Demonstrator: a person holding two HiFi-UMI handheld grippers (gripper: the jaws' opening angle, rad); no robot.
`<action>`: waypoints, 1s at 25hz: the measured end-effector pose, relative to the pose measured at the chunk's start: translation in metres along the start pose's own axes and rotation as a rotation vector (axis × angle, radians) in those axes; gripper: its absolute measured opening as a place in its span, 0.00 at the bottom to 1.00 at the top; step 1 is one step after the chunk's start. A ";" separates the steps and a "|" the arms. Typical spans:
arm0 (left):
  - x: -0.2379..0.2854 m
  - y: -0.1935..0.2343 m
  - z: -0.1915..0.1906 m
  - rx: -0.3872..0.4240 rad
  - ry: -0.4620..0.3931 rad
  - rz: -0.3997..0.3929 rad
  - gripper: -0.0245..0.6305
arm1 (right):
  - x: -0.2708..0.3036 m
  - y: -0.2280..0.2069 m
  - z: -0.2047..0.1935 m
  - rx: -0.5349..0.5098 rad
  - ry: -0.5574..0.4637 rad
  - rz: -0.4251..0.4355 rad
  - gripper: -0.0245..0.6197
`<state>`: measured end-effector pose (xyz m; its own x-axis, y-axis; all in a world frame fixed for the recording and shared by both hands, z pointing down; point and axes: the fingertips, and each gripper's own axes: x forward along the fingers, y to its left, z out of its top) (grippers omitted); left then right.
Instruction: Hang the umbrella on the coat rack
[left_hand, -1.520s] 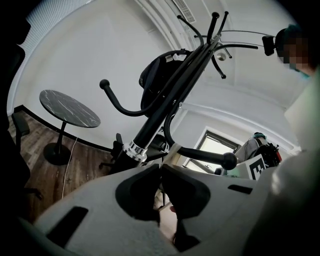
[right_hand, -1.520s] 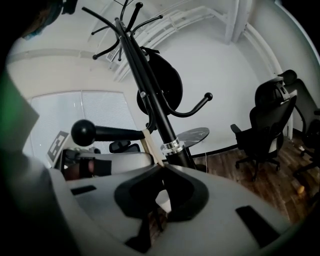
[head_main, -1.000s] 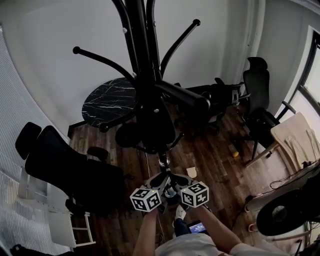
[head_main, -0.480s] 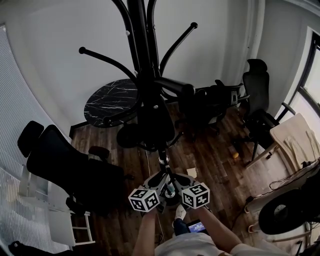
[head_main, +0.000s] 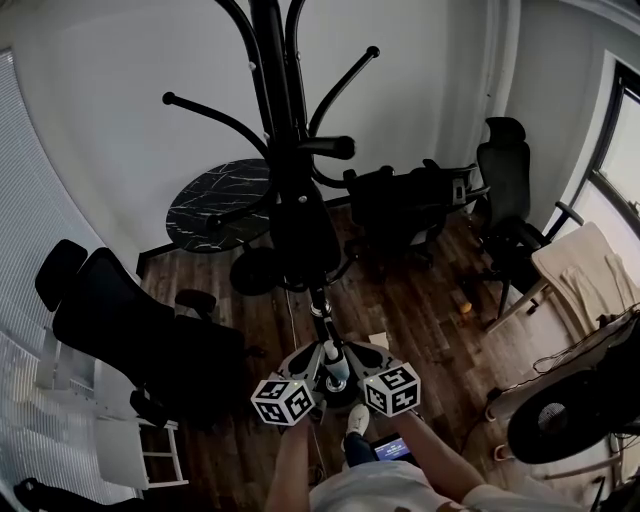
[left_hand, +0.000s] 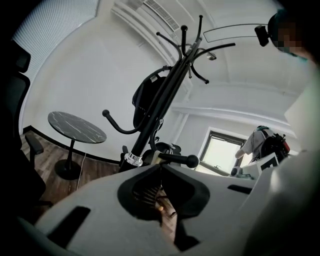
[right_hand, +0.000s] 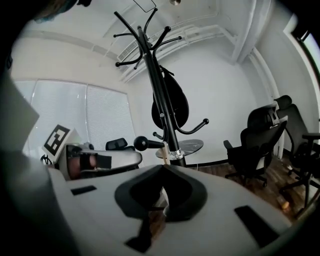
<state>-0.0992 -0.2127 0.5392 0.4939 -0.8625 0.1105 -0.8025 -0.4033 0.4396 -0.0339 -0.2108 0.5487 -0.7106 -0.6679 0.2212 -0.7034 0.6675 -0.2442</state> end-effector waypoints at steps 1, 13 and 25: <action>-0.003 -0.002 0.001 0.012 -0.001 0.004 0.07 | -0.003 0.001 0.001 -0.003 -0.003 -0.004 0.06; -0.048 -0.030 0.000 0.140 -0.006 0.056 0.07 | -0.050 0.034 0.018 -0.013 -0.083 -0.003 0.06; -0.079 -0.061 -0.004 0.138 -0.029 0.038 0.07 | -0.091 0.058 0.024 0.054 -0.148 0.021 0.05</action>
<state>-0.0876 -0.1190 0.5066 0.4543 -0.8855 0.0979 -0.8596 -0.4069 0.3090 -0.0092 -0.1192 0.4916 -0.7121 -0.6981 0.0751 -0.6840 0.6657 -0.2982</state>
